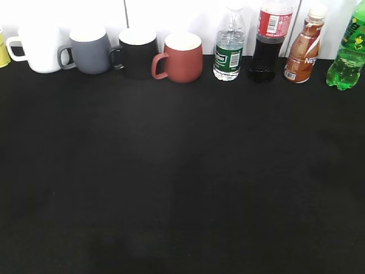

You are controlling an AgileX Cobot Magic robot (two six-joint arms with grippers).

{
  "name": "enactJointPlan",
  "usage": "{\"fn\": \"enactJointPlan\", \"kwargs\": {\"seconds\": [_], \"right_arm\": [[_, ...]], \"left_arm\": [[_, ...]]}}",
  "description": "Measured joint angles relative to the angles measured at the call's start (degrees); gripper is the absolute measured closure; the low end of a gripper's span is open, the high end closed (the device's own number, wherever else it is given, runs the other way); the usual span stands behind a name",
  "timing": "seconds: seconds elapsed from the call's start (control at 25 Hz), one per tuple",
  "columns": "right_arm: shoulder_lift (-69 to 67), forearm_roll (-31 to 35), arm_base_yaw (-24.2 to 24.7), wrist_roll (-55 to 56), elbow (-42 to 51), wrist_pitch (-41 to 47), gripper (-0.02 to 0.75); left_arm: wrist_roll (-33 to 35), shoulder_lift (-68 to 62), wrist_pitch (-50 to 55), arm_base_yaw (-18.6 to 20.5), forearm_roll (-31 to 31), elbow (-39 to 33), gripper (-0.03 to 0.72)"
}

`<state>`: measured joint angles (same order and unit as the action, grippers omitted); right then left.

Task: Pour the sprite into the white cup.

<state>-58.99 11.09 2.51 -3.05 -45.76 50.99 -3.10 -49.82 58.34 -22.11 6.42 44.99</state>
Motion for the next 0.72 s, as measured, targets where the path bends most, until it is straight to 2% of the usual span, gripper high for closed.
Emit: {"fn": "enactJointPlan", "kwargs": {"seconds": [0.12, 0.16, 0.28, 0.36, 0.48, 0.64, 0.72], "right_arm": [[15.23, -4.40, 0.00, 4.08, 0.00, 10.18, 0.154], [19.94, -6.64, 0.00, 6.34, 0.14, 12.39, 0.155], [34.63, -7.36, 0.00, 7.86, 2.71, 16.09, 0.160], [43.60, -8.43, 0.00, 7.91, 5.47, 17.77, 0.161], [54.37, -11.43, 0.00, 7.00, 9.27, 18.59, 0.162], [56.77, -12.14, 0.00, 4.95, 14.85, 18.01, 0.162], [56.77, -12.14, 0.00, 4.71, 15.35, 15.03, 0.162]], "left_arm": [[-4.30, 14.22, 9.21, 0.00, -8.53, 0.05, 0.184], [-5.95, 18.09, 10.60, 0.00, -11.77, 0.05, 0.184], [-9.80, 27.99, 11.45, 0.00, -17.14, 0.05, 0.184], [-10.08, 31.85, 11.45, 0.00, -18.19, -2.45, 0.184], [-10.09, 34.21, 11.76, 0.00, -17.58, -10.63, 0.184], [-10.03, 34.22, 3.25, 0.00, -17.42, -13.73, 0.185], [-9.99, 34.22, 2.83, 0.00, -17.42, -13.86, 0.185]]}}
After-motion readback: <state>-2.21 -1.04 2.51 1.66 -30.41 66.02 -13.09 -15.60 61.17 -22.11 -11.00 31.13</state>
